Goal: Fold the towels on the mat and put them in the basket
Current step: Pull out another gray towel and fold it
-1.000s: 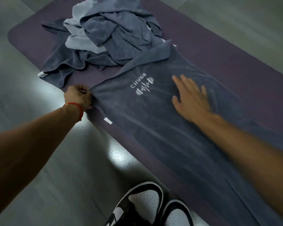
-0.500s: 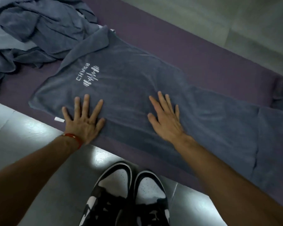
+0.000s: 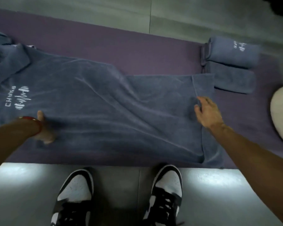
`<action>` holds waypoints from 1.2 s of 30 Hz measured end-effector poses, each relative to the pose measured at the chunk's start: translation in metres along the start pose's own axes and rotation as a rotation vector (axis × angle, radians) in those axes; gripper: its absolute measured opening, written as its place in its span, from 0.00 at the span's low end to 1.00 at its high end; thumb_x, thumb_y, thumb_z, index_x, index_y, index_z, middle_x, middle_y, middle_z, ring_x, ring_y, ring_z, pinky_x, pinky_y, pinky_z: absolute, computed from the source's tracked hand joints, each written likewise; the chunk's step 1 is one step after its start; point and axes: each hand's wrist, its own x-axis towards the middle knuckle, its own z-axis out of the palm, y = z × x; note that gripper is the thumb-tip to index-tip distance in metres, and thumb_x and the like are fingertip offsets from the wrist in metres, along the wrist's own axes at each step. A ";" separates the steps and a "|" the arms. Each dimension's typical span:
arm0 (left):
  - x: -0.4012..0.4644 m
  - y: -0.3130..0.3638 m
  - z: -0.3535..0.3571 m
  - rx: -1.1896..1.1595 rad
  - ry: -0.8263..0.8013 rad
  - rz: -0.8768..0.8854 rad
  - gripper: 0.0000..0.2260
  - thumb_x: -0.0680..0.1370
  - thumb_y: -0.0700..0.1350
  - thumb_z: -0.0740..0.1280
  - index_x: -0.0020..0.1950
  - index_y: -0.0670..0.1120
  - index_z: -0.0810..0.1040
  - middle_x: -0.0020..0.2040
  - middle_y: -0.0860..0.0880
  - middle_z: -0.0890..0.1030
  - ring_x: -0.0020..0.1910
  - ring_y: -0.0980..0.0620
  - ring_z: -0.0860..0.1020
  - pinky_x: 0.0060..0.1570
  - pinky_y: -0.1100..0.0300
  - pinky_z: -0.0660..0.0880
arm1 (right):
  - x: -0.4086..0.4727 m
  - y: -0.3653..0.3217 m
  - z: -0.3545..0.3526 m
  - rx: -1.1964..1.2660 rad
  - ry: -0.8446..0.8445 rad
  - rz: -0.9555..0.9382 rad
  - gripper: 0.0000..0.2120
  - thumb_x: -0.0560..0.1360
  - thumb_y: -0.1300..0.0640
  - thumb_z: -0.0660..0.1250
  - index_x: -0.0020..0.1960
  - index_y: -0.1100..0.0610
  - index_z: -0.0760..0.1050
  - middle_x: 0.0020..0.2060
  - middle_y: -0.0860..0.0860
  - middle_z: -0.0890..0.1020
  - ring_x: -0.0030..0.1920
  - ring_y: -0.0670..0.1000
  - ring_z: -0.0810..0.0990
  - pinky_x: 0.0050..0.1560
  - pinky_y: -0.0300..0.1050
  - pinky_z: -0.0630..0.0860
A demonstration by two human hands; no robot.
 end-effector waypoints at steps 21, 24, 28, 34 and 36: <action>0.002 0.292 -0.148 0.181 0.786 0.620 0.07 0.77 0.44 0.65 0.53 0.47 0.79 0.55 0.42 0.78 0.57 0.38 0.74 0.54 0.46 0.67 | 0.128 0.048 -0.031 0.190 0.516 0.224 0.14 0.77 0.48 0.68 0.57 0.56 0.78 0.52 0.56 0.83 0.54 0.60 0.81 0.54 0.54 0.76; -0.009 0.305 -0.174 -0.014 0.755 0.575 0.09 0.78 0.42 0.64 0.57 0.46 0.78 0.57 0.37 0.76 0.55 0.32 0.76 0.51 0.45 0.73 | 0.135 0.056 -0.042 0.343 0.504 0.309 0.14 0.75 0.48 0.71 0.56 0.55 0.79 0.49 0.53 0.85 0.50 0.56 0.84 0.53 0.51 0.80; -0.017 0.321 -0.166 -0.246 0.551 0.529 0.15 0.77 0.42 0.62 0.63 0.45 0.70 0.58 0.36 0.75 0.55 0.32 0.76 0.53 0.43 0.75 | 0.140 0.061 -0.038 0.723 0.480 0.407 0.09 0.75 0.54 0.68 0.54 0.55 0.76 0.42 0.52 0.82 0.33 0.53 0.85 0.36 0.54 0.83; -0.088 0.316 -0.055 0.068 0.825 0.782 0.27 0.74 0.53 0.61 0.72 0.46 0.67 0.72 0.37 0.65 0.69 0.36 0.65 0.62 0.39 0.66 | 0.063 0.077 -0.006 0.370 0.399 0.209 0.18 0.76 0.54 0.68 0.64 0.59 0.75 0.56 0.56 0.80 0.53 0.56 0.79 0.59 0.43 0.72; -0.122 0.310 -0.001 0.079 0.837 0.949 0.27 0.75 0.54 0.61 0.73 0.48 0.69 0.75 0.37 0.63 0.73 0.35 0.63 0.66 0.36 0.63 | 0.014 0.079 0.014 0.316 0.320 0.275 0.20 0.76 0.54 0.68 0.65 0.60 0.73 0.58 0.61 0.78 0.57 0.62 0.76 0.61 0.52 0.72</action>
